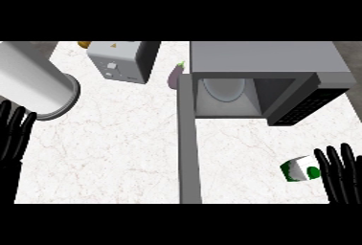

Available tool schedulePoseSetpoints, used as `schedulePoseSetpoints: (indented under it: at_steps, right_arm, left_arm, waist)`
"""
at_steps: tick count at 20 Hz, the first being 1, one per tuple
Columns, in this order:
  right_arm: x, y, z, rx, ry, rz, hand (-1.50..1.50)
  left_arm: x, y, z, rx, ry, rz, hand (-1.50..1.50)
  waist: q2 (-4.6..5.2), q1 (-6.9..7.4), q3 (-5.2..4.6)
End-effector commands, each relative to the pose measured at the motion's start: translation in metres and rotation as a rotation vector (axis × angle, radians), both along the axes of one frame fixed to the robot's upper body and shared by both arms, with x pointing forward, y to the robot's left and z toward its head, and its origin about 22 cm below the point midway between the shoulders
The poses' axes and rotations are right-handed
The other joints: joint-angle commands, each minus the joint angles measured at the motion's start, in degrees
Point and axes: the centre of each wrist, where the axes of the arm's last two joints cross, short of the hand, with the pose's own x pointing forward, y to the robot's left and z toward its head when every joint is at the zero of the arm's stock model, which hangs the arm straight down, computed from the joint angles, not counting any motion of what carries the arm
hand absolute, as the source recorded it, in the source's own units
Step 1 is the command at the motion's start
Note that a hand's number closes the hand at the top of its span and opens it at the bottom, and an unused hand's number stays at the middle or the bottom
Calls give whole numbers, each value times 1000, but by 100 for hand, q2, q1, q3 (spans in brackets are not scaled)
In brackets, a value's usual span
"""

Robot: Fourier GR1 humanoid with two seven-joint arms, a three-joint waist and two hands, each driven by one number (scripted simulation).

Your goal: Pick up the milk, place it into the microwave and close the microwave

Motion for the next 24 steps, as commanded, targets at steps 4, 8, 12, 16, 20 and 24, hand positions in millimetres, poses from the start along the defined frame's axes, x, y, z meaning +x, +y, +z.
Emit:
schedulePoseSetpoints:
  at_steps: [4,8,12,16,20,24]
  right_arm:
    - [-8,-3,-15,-82,-1,-128,-150]
    - [-18,10,-1,-112,-15,-245,-150]
    - [4,-10,-48,-142,-2,-312,-150]
    - [17,-25,-63,-135,16,-355,-150]
    - [25,-20,-86,-138,25,-352,-150]
    - [45,-31,-96,-148,59,-393,-150]
  left_arm:
    - [-29,9,-8,3,8,3,-150]
    - [-41,3,-12,-9,14,2,-150]
    - [-49,3,1,12,9,-2,-150]
    - [-50,1,-15,6,8,11,-150]
    - [-63,7,-39,6,21,-12,-150]
    - [-57,1,-15,2,6,-8,-150]
  waist:
    - [1,13,0]
    - [-5,2,-3]
    - [5,20,4]
    - [10,23,2]
    - [9,37,1]
    - [13,36,2]
